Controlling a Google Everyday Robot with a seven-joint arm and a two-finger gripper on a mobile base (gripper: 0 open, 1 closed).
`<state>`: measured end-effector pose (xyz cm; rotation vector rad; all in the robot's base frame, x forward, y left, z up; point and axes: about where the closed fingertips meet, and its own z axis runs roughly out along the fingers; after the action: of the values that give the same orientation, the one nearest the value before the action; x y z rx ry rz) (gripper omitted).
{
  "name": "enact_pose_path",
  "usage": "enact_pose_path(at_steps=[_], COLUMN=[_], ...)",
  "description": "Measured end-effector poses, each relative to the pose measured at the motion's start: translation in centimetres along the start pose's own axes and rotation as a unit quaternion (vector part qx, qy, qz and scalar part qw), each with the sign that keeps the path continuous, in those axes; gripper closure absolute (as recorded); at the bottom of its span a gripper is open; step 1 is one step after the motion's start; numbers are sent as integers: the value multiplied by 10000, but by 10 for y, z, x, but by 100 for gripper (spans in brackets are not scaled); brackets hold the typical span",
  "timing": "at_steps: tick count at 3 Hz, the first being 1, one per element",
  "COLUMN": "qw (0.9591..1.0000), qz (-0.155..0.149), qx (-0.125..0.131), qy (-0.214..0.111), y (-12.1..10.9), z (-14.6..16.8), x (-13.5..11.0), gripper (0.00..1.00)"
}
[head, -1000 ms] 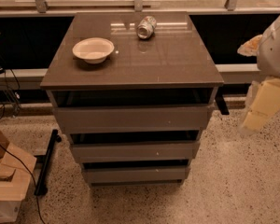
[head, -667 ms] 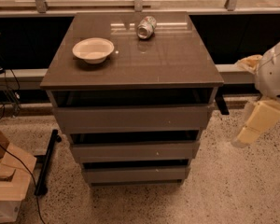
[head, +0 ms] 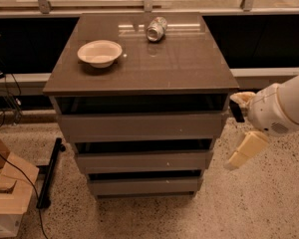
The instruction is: Open middle drawer
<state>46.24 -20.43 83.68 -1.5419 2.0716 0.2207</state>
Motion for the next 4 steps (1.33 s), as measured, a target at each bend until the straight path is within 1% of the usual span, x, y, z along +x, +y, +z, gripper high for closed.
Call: enact_pose_path(at_steps=[1, 2, 3, 4], qw=[10000, 9998, 9996, 9993], qz=[25, 51, 165, 231], qx=[-16, -82, -223, -305], qy=[-10, 166, 83, 3], y=[-2, 2, 9, 12], z=[5, 19, 55, 98], x=[2, 5, 23, 53], gripper=[0, 0, 0, 0])
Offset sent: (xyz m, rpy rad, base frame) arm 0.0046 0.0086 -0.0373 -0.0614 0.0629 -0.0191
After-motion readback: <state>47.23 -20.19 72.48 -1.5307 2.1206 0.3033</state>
